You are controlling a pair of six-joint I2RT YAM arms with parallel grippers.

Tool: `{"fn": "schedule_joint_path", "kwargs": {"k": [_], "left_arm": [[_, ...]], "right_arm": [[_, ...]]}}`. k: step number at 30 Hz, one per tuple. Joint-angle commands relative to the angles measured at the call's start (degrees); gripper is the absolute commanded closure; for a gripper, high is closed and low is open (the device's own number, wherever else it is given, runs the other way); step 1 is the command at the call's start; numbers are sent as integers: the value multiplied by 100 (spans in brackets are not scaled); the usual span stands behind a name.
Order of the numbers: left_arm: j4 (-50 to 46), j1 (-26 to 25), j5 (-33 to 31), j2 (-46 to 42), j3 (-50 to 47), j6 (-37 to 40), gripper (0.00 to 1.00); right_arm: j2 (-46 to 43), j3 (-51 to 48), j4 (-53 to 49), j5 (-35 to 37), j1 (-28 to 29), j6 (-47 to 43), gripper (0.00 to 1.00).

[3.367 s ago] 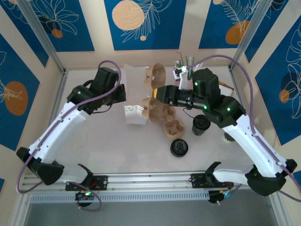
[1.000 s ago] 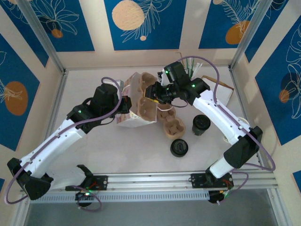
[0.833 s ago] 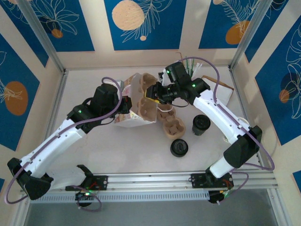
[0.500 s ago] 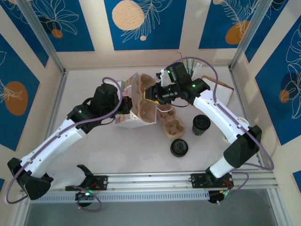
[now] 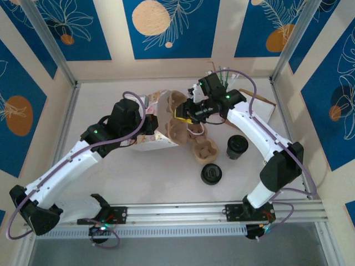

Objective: Pack the takeout coffee

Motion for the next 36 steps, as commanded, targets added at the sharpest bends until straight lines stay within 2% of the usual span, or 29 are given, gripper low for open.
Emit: {"fn": "schedule_joint_path", "kwargs": {"k": [1, 6, 16, 26, 36], "left_arm": [[596, -48, 235, -91, -26, 118, 100], [758, -44, 457, -39, -83, 114, 100], [614, -49, 316, -47, -117, 210, 100], [496, -38, 185, -183, -135, 295, 100], [521, -34, 224, -299, -148, 584, 100]], "right_arm": [[102, -27, -363, -273, -22, -63, 64], [115, -10, -137, -427, 128, -111, 64], [-282, -408, 377, -1338, 298, -482, 64], [-701, -719, 434, -1027, 272, -755, 65], [-522, -616, 45, -1293, 193, -999, 65]]}}
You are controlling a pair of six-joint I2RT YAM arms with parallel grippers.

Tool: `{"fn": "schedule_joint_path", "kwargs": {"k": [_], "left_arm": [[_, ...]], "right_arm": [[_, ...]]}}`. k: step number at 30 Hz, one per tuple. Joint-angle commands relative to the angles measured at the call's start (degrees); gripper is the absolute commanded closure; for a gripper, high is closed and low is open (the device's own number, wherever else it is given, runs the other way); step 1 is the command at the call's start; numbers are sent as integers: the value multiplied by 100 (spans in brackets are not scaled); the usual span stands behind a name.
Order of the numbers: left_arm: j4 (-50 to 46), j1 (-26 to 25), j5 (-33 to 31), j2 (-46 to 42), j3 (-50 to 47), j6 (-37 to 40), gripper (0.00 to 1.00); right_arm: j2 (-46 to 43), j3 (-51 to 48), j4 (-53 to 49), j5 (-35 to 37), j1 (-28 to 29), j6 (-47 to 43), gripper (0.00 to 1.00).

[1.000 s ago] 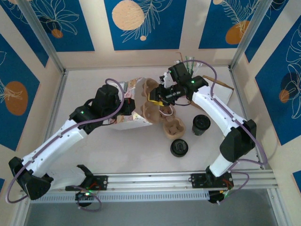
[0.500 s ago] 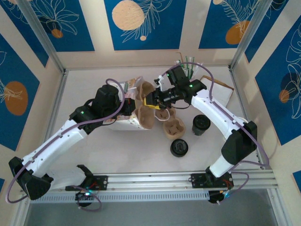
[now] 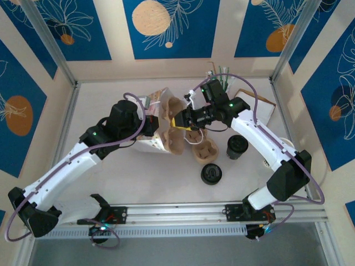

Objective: Pack the takeout coffee

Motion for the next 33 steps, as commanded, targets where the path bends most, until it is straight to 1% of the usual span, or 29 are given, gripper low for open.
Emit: {"fn": "schedule_joint_path", "kwargs": {"k": [1, 2, 7, 11, 15, 22, 33], "left_arm": [[293, -35, 58, -189, -12, 257, 100], [291, -35, 67, -204, -18, 269, 100], [410, -38, 304, -309, -57, 480, 100], [402, -41, 426, -268, -45, 536, 100], [376, -39, 533, -160, -23, 540, 100], [301, -17, 445, -121, -2, 590, 100], [242, 4, 392, -86, 6, 595, 100]], "right_arm": [[66, 63, -328, -348, -26, -261, 65], [42, 59, -332, -330, -47, -266, 65], [134, 169, -580, -697, -242, -421, 65], [164, 277, -646, -1022, -260, -520, 65], [121, 408, -813, -1088, -234, -733, 66], [-200, 201, -858, -1126, -226, -990, 66], [-438, 13, -953, -1244, -272, -1182, 66]]}}
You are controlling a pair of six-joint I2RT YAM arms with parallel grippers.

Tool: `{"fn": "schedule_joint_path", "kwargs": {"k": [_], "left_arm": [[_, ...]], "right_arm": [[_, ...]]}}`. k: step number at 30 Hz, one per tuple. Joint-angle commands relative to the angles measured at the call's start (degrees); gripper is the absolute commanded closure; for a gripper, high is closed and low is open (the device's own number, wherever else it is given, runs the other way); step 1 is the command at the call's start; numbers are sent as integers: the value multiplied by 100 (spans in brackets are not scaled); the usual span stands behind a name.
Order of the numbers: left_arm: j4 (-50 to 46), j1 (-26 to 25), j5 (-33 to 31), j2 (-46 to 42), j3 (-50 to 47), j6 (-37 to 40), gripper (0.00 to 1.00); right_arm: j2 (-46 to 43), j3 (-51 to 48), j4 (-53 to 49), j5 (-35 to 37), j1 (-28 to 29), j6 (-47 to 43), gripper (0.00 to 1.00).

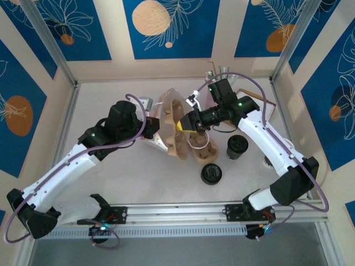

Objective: Pack the takeout coffee

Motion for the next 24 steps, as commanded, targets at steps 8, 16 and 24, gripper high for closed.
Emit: {"fn": "schedule_joint_path", "kwargs": {"k": [8, 16, 24], "left_arm": [[338, 3, 282, -28, 19, 72, 100], [632, -15, 799, -74, -154, -101, 100], [746, -34, 953, -72, -260, -309, 100]], "right_arm": [[44, -198, -288, -348, -435, 300, 66], [350, -146, 29, -509, -752, 1231, 65], [446, 6, 344, -263, -725, 2047, 66]]}}
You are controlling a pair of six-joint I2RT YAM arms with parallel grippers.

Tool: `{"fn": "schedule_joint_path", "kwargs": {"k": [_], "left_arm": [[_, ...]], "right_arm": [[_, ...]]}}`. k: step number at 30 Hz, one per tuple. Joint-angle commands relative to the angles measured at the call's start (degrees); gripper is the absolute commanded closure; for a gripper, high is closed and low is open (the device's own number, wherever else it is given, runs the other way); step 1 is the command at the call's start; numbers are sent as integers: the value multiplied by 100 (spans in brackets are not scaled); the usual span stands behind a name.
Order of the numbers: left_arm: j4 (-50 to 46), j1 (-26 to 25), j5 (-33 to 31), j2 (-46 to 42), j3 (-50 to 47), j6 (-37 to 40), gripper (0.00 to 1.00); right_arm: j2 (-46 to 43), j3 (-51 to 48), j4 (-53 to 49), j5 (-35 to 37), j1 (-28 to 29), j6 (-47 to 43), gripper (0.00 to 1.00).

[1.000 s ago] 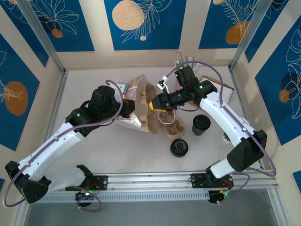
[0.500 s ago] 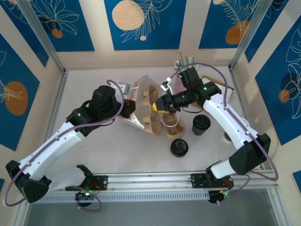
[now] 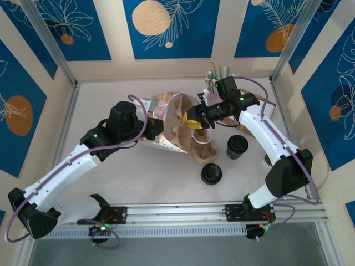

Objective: Pack the takeout coffee

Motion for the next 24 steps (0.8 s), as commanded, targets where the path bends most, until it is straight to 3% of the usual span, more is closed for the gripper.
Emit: {"fn": "schedule_joint_path", "kwargs": {"k": [1, 8, 12, 24], "left_arm": [[332, -39, 271, -69, -71, -159, 100], [493, -44, 296, -162, -221, -448, 100], [614, -40, 234, -248, -379, -714, 100], [2171, -21, 279, -880, -1612, -2688, 100]], "right_arm": [[8, 156, 138, 74, 22, 572, 66], [-12, 140, 220, 669, 226, 1027, 66], [128, 532, -458, 1415, 483, 779, 66], [541, 1537, -1999, 2757, 1322, 456, 68]]}}
